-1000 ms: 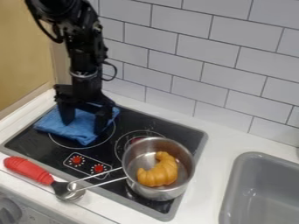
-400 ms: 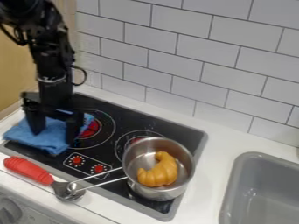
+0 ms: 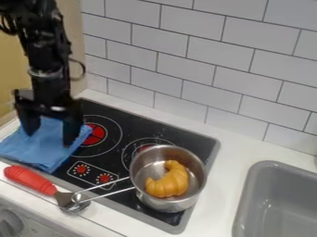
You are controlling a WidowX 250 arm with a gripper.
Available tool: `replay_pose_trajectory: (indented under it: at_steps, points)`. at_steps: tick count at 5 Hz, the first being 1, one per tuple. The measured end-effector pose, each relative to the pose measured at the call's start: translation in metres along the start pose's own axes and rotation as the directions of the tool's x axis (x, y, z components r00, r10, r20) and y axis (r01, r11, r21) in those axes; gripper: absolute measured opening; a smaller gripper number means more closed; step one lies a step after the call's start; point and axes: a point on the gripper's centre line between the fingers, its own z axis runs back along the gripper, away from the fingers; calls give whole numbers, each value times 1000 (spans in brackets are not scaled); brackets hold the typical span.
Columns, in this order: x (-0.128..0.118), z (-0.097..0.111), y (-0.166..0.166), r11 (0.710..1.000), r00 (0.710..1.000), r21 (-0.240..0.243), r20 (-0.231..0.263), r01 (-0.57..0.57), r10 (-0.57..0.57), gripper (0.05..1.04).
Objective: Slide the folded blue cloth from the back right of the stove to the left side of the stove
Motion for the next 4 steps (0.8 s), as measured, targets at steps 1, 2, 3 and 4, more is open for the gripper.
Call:
replay_pose_trajectory:
  at_steps: [1, 2, 3, 4]
  points:
    - [3, 12, 0, 1000, 999, 15, 34, -9, 8, 999]
    - [9, 28, -1, 999, 998, 37, 58, -18, 16, 999]
    - [0, 38, -31, 997, 1000, 76, -4, 26, -26, 999]
    - [-8, 42, -73, 994, 998, 94, -30, 53, -51, 999]
